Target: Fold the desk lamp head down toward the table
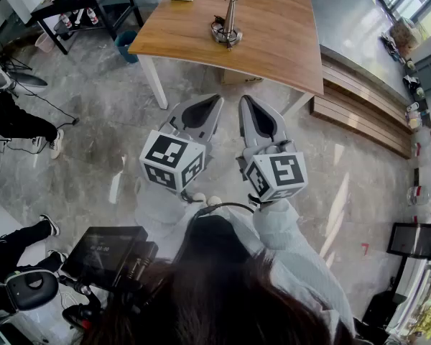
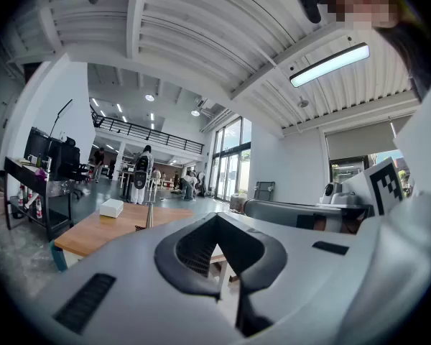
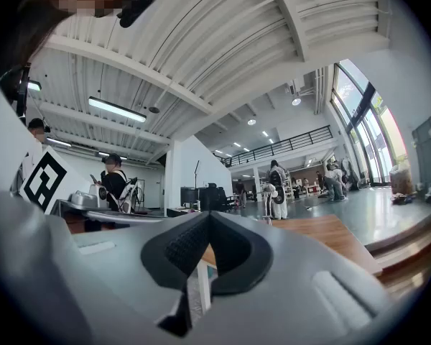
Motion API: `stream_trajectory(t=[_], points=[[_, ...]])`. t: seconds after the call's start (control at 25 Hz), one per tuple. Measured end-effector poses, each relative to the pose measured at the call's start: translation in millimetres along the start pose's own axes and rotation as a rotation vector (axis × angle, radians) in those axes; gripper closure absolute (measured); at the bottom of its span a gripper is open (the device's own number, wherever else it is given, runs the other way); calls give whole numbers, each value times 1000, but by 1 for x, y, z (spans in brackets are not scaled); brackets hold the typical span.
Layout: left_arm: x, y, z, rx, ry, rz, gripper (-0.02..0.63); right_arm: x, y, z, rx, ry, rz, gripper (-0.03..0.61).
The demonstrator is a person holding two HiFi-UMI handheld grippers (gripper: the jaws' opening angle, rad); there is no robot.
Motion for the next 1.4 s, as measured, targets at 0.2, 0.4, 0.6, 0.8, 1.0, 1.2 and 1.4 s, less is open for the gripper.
stream_trajectory(t=[0.2, 0.4, 0.6, 0.8, 1.0, 1.2, 1.4], points=[[2, 5, 0, 0, 4, -1, 611, 3, 0, -1, -2, 4, 3, 580], [1, 10, 1, 6, 4, 2, 611, 6, 3, -2, 0, 21, 11, 580], [7, 20, -8, -22, 15, -20, 611, 16, 1, -5, -11, 45, 32, 578], [6, 33, -12, -13, -2, -7, 611, 32, 2, -7, -11, 41, 44, 578], [-12, 53, -20, -30, -16, 21, 611, 51, 23, -25, -47, 69, 39, 578], [-57, 101, -28, -42, -12, 10, 611, 87, 78, -41, -48, 93, 26, 578], [-133, 168, -19, -40, -13, -14, 611, 131, 168, -48, -35, 84, -5, 578]])
Point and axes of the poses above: the fingertips, and each gripper's own axes: y forward along the fingers, x to its right, z out of its top, the point moved 3 cm from there along -y, backward along the fingers, and after that the axes turned 5 degrees about x, right-handed, at the moved point
